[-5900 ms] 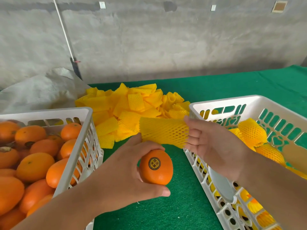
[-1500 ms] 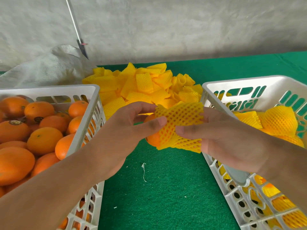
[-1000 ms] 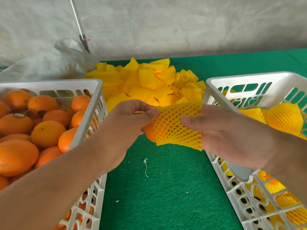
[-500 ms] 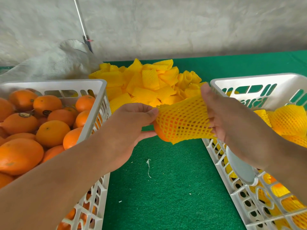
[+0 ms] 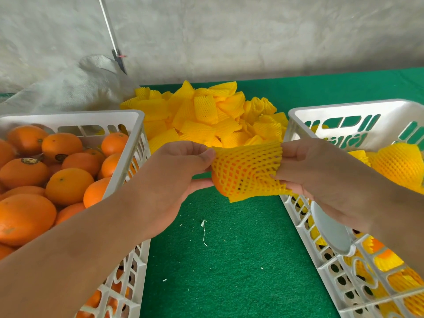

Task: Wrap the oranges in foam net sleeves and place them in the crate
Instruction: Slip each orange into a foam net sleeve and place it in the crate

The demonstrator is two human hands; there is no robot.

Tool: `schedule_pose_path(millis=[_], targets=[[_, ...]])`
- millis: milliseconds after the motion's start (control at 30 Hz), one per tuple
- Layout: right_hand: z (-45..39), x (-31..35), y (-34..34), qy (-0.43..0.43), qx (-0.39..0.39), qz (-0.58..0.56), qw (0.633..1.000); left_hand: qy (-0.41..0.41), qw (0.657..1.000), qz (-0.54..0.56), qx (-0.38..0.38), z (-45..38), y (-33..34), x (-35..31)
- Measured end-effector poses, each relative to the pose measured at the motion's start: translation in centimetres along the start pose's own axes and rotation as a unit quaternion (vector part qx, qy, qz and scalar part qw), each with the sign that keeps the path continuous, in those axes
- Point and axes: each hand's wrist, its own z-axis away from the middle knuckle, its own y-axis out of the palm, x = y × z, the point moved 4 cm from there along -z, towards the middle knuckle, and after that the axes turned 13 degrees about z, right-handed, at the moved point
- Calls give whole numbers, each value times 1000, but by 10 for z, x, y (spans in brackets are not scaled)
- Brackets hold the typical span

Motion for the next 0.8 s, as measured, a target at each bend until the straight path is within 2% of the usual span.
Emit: schedule_pose_path(millis=[67, 233, 367, 667, 800], targets=[[0, 2, -1, -7, -18, 42, 999, 2, 1000, 2, 3, 0, 0, 0], [1, 6, 3, 11, 46, -1, 999, 17, 1000, 8, 7, 1, 3, -2], [1, 0, 8, 36, 64, -33, 997, 31, 999, -1, 7, 2, 4, -4], [-1, -1, 5, 14, 41, -30, 999, 54, 997, 46, 18, 1, 3, -8], [-2, 0, -1, 10, -10, -40, 999, 65, 996, 56, 39, 3, 6, -10]])
